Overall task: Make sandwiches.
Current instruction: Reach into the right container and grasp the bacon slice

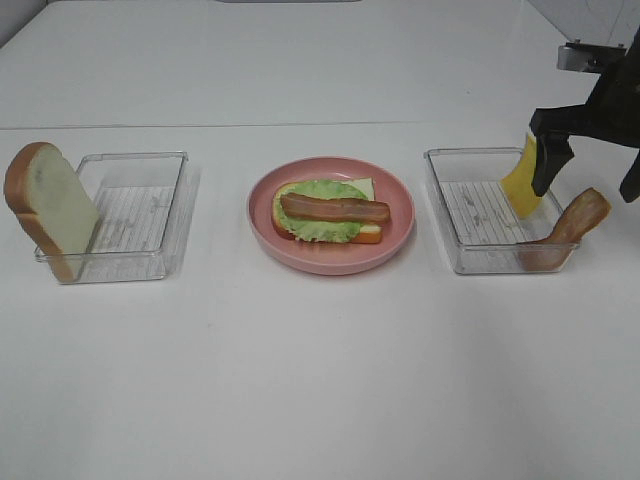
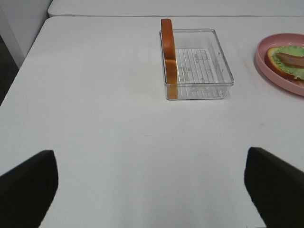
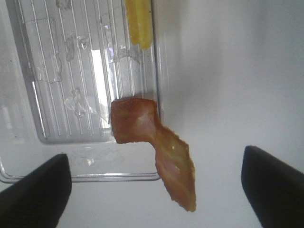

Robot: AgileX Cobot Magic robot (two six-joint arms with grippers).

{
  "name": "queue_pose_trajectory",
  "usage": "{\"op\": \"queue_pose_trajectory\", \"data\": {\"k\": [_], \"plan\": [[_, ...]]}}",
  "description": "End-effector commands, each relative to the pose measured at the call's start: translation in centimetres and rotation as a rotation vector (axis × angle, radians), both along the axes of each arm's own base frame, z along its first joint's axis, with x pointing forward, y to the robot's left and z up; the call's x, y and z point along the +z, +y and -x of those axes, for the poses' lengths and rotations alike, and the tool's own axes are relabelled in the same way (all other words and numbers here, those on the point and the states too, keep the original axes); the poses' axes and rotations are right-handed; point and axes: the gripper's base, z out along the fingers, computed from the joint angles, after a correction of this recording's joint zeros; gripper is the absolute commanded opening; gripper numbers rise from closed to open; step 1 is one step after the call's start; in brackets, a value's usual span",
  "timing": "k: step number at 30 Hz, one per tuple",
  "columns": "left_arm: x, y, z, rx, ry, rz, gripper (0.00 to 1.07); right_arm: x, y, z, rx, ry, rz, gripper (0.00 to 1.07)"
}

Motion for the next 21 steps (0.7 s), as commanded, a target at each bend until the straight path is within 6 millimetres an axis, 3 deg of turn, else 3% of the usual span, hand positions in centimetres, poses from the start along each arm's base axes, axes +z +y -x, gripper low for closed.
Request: {"op": "queue_pose_trajectory", "data": {"k": [1, 7, 15, 17, 18, 19, 20, 21], "plan": [[0.1, -0.1, 0.3, -0.001, -0.035, 0.011, 1.01, -0.5, -0.1, -0.1, 0.012, 0.008, -0.004, 0.89], [0.1, -0.1, 0.3, -0.001, -0.035, 0.011, 1.01, -2.6, -0.1, -0.2, 0.011, 0.075, -0.006, 0.88], [0.1, -0.1, 0.3, -0.001, -0.035, 0.011, 1.01, -2.9, -0.1, -0.2, 0.013, 0.083, -0.006, 0.85], [0.1, -0.1, 0.3, -0.001, -0.035, 0.011, 1.01, -2.9, -0.1, -0.2, 0.013, 0.081, -0.006, 0.66], [0.1, -0.1, 0.3, -0.001, -0.035, 0.011, 1.01, -2.9, -0.1, -0.2, 0.013, 0.081, -0.006, 0.66], [0.1, -0.1, 0.3, -0.001, -0.035, 0.011, 1.01, -2.9, -0.1, -0.2, 0.013, 0.081, -0.006, 0.59], [0.1, -0.1, 0.3, -0.001, -0.035, 0.011, 1.01, -2.9, -0.1, -0.3, 0.009, 0.080, -0.005, 0.45], [0.1, -0.1, 0.3, -0.001, -0.035, 0.011, 1.01, -2.9, -0.1, -0.3, 0.009, 0.080, -0.005, 0.45]]}}
